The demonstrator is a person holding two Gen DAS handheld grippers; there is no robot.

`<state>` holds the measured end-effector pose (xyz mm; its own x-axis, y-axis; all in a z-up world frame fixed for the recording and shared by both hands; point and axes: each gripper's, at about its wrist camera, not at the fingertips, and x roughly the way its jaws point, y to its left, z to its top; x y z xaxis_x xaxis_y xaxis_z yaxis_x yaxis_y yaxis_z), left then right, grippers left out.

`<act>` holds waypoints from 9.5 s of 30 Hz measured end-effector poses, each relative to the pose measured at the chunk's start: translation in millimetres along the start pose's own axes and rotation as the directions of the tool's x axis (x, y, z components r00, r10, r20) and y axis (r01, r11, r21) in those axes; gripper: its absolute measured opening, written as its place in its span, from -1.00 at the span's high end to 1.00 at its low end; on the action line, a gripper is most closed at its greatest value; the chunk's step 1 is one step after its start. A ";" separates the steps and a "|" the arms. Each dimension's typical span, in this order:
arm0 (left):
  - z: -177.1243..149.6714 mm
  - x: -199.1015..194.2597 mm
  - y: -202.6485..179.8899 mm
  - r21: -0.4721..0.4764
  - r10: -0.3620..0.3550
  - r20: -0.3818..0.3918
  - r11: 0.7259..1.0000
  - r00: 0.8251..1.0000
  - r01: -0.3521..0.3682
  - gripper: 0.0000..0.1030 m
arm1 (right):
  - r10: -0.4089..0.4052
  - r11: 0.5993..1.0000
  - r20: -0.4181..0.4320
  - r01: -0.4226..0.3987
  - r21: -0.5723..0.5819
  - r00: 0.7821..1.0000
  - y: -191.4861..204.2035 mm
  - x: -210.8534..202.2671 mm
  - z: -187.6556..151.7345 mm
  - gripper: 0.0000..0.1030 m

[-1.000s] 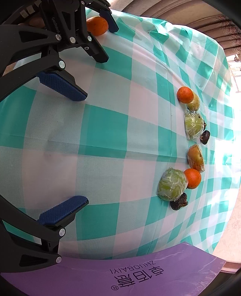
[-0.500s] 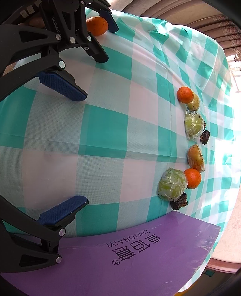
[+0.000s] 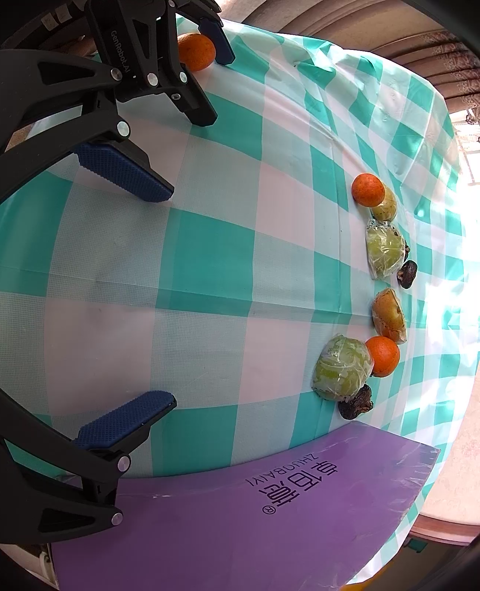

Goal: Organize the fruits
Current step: 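Hold the orange in the left gripper while moving the right gripper toward the fruits, then grasp the plastic-wrapped green cabbage with the right gripper while the left holds the orange, then lift the wrapped cabbage and the orange and carry both over the purple box, then open the right gripper over the box while the left gripper releases the orange, then move both grippers back from the box toward the fruits on the table, then close the left gripper on a second orange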

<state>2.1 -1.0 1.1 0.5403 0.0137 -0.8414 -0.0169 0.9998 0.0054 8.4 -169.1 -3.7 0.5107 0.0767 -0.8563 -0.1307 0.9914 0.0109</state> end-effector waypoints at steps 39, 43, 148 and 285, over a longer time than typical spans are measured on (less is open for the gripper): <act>1.1 -1.1 1.5 0.002 0.001 0.013 1.000 1.000 -0.001 -0.97 | 0.004 1.000 -0.005 -0.004 -0.006 1.000 -0.1 -2.0 -1.2 -0.92; 0.8 -1.3 1.7 0.003 0.000 0.012 1.000 1.000 0.000 -0.97 | 0.004 1.000 -0.005 -0.004 -0.007 1.000 0.0 -2.2 -1.2 -0.92; 154.7 -42.5 -68.6 0.169 -0.456 0.553 0.881 0.697 0.442 0.29 | -0.329 0.939 0.658 0.160 0.305 0.678 -24.6 -120.3 53.2 -0.17; -12.9 -26.2 39.3 0.035 -0.147 0.093 0.989 0.985 0.144 0.20 | -0.097 0.995 0.248 0.090 0.039 0.964 -1.6 -35.0 23.8 -0.72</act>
<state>-23.6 37.8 16.4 0.6131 -0.1323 -0.7789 0.0903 0.9912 -0.0973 11.0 -170.8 38.5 0.7158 0.0043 -0.6983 -0.0507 0.9977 -0.0457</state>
